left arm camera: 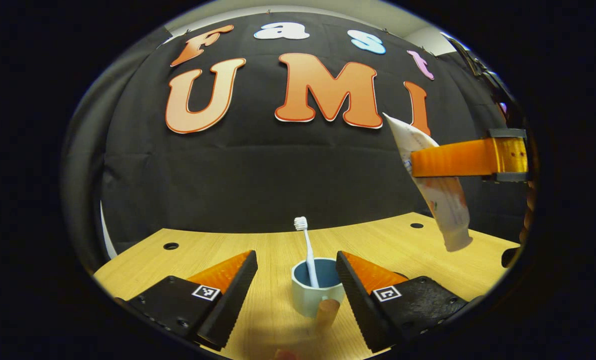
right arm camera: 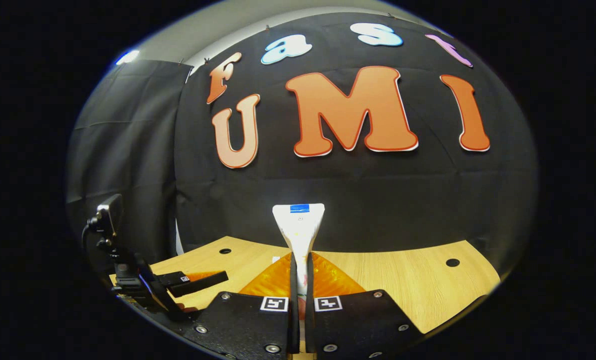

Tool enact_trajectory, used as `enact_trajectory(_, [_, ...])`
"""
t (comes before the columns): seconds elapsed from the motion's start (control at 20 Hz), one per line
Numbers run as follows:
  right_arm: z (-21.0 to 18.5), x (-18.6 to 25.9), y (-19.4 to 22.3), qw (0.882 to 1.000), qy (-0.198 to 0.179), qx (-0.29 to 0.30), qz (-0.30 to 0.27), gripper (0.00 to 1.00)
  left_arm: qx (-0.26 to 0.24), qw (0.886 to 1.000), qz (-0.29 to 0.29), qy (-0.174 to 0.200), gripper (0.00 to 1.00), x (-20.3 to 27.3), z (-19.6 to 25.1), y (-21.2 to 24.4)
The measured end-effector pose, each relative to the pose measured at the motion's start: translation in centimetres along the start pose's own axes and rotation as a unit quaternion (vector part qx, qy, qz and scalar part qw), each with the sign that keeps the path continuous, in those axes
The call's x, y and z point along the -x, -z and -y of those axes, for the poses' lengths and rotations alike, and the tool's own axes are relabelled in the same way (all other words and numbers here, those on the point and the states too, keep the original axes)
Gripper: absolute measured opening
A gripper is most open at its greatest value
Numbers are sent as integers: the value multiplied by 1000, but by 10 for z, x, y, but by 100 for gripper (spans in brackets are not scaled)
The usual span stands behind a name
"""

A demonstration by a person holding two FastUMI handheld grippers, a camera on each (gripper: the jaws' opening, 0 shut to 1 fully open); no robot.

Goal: Put the toothbrush and toothpaste on the desktop into the cup, then pick up the cup and place it on the coaster on the desktop.

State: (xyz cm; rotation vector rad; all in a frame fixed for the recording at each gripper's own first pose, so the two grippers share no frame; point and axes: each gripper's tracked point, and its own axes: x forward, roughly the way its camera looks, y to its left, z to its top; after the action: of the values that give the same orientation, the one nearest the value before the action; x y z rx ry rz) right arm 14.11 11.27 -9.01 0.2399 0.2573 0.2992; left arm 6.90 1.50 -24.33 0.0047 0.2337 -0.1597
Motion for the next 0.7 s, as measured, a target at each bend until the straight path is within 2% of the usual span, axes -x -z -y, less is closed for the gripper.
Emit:
enact_trajectory(0.3, [-27,-29,-10,999,-36,-3,25,5,18,1000,-17,-7,96,31,-16,8])
enact_trajectory(0.7, [-41,-78,28,998,-51,-24,22,5,31,999,-7,-24,96,58,-40,11])
